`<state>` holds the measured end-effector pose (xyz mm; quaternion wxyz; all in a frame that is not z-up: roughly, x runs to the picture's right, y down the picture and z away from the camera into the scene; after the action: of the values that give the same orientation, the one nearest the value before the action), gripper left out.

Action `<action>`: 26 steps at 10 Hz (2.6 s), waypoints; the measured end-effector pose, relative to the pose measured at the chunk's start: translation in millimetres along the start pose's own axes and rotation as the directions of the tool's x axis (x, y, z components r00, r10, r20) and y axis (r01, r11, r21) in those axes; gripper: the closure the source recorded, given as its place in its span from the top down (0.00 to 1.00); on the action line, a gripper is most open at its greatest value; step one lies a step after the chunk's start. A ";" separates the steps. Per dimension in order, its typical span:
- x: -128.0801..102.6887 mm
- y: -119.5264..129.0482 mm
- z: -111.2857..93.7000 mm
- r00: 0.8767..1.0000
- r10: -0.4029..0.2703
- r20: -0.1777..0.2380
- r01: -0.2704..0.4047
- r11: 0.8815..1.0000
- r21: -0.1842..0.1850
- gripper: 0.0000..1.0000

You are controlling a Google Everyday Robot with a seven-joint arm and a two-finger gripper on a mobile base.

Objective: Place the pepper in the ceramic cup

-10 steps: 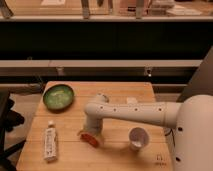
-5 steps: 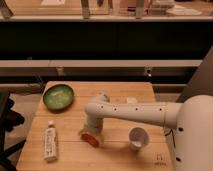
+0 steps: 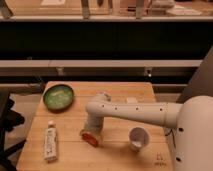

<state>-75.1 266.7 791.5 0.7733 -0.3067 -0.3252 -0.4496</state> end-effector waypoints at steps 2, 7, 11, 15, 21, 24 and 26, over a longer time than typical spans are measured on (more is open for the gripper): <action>0.7 -1.0 -0.2 1.000 0.001 0.001 -0.001 1.000 0.006 0.45; 7.9 7.1 -4.4 1.000 0.017 -0.014 -0.017 1.000 0.024 0.22; 8.5 5.6 -3.9 1.000 0.021 -0.016 -0.021 0.999 0.030 0.00; 8.1 5.1 -3.8 1.000 0.020 -0.015 -0.019 0.999 0.029 0.00; 9.1 0.8 -7.8 0.999 0.027 -0.034 -0.026 0.999 0.034 0.00; 9.1 -2.1 -9.9 0.999 0.030 -0.042 -0.028 0.999 0.042 0.00; 8.6 -3.0 -10.3 0.998 0.032 -0.046 -0.030 0.999 0.043 0.00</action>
<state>-72.2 253.3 792.6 0.7939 -0.2848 -0.3116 -0.4377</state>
